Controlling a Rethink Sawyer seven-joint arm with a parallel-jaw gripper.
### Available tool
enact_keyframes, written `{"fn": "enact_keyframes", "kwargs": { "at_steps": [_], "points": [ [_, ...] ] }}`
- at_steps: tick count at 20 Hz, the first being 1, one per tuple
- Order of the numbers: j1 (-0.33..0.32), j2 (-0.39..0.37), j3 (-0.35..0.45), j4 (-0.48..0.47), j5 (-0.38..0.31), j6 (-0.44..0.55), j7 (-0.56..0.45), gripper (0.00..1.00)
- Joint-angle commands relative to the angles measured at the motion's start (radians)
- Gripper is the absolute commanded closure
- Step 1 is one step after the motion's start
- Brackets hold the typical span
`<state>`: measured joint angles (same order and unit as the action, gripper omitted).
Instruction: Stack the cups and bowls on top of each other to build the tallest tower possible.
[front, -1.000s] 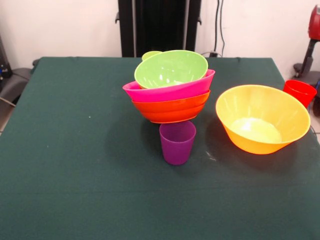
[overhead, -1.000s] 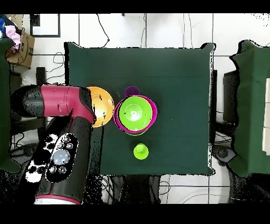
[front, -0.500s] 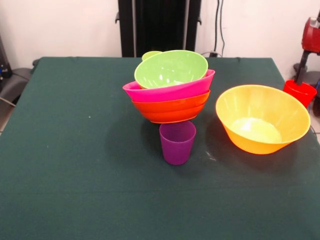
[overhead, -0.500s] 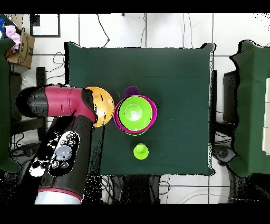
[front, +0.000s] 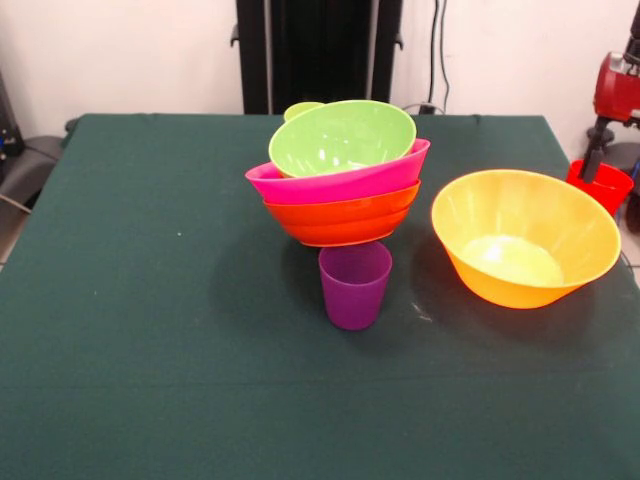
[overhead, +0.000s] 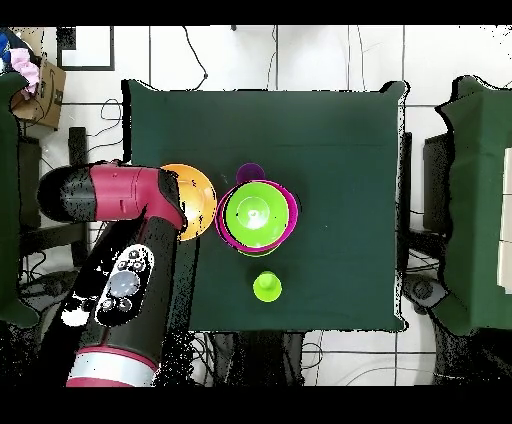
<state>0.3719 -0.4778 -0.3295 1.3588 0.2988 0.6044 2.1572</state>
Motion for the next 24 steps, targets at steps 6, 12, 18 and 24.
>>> {"fn": "enact_keyframes", "kwargs": {
  "at_steps": [6, 12, 18, 24],
  "points": [
    [-0.004, 0.073, 0.084, 0.058, -0.010, -0.034, 0.150, 0.00],
    [0.025, 0.048, 0.060, 0.052, 0.000, 0.028, 0.185, 0.00],
    [0.054, 0.027, 0.048, 0.064, 0.015, 0.056, 0.220, 0.00],
    [0.071, 0.016, 0.039, 0.087, 0.023, 0.064, 0.225, 0.00]
  ]
}}
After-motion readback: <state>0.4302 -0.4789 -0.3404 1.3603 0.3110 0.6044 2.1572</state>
